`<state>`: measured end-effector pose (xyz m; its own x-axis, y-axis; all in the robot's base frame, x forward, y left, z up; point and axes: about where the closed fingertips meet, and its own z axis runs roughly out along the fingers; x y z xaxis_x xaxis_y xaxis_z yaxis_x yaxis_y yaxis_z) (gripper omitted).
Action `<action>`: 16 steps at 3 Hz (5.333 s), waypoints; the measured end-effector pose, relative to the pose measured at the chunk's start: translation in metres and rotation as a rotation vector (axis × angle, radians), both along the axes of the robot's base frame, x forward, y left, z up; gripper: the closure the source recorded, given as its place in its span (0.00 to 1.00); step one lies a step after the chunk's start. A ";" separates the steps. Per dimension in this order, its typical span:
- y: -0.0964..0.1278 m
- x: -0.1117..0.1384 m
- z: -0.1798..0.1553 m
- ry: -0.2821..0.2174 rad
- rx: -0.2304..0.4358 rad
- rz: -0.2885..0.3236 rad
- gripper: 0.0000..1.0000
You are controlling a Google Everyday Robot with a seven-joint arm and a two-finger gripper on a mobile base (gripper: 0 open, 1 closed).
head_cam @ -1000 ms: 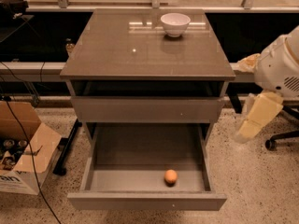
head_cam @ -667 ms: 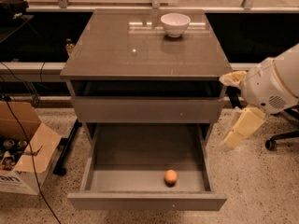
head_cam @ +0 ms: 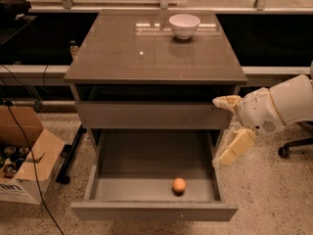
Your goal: Pick orange from middle drawer and place on counter
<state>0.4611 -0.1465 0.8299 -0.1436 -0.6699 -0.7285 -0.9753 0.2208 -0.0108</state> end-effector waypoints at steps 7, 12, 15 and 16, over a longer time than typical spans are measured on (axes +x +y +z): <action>0.004 0.066 -0.242 0.094 0.192 -0.215 0.00; 0.034 0.098 -0.431 0.197 0.208 -0.407 0.00; 0.016 0.080 -0.450 0.245 0.149 -0.474 0.65; 0.025 0.072 -0.454 0.274 0.162 -0.458 0.88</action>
Offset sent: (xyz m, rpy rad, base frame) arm 0.0475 0.0197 -0.1111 0.1174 0.0004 -0.1077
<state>0.5332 -0.1214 0.3760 -0.5919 -0.3773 -0.7122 -0.7420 0.6003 0.2986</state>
